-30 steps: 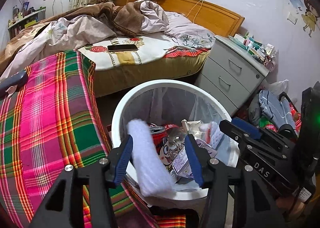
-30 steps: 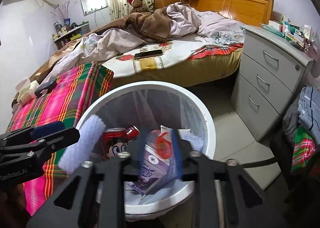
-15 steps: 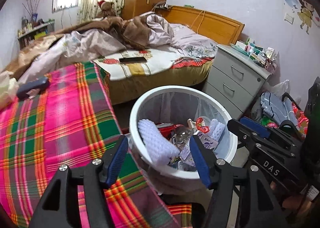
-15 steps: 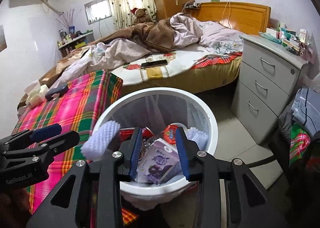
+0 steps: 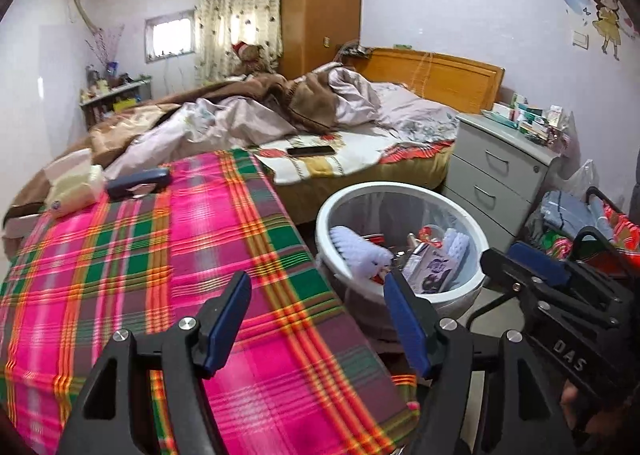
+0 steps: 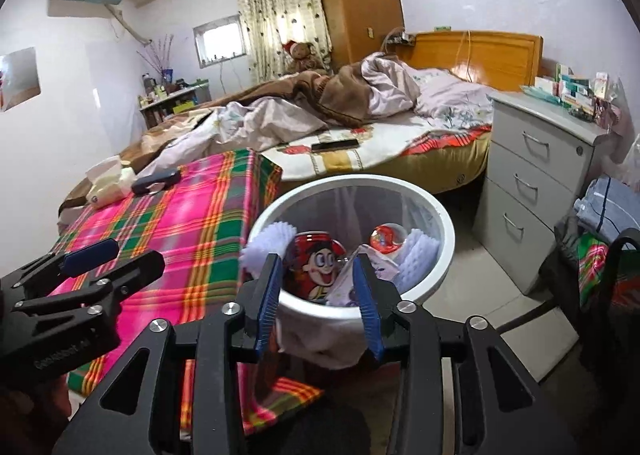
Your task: Collect trash
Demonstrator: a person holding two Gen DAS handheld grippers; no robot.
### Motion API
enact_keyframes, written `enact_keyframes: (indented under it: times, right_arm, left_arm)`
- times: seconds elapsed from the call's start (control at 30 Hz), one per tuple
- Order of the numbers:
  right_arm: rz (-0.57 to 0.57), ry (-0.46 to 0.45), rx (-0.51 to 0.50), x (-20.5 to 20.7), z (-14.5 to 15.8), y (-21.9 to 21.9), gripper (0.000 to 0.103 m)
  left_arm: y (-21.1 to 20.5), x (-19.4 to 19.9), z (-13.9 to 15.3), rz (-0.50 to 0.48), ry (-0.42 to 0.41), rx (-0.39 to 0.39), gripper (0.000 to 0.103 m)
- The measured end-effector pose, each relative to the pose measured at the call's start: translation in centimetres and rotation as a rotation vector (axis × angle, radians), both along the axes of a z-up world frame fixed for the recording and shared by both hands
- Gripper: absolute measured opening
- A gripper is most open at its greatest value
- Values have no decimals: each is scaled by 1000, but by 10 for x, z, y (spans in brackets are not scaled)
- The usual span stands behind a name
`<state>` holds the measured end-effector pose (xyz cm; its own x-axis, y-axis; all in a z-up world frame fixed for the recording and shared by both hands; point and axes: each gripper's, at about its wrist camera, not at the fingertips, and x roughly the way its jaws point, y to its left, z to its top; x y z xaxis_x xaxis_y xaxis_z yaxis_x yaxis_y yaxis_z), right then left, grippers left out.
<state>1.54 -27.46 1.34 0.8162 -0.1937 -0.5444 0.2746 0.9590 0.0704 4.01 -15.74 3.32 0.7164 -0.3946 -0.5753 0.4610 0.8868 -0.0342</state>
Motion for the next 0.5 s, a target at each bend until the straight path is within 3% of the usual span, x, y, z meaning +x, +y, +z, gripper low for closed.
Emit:
enact_keyframes:
  times: [0.3, 0.5]
  right_arm:
    - [-35, -36, -3, -17, -4, 13, 51]
    - [-34, -38, -9, -21, -7, 21, 51]
  left_arm:
    - [25, -27, 1, 61, -62, -55, 81]
    - [27, -33, -7, 78, -57, -28, 81]
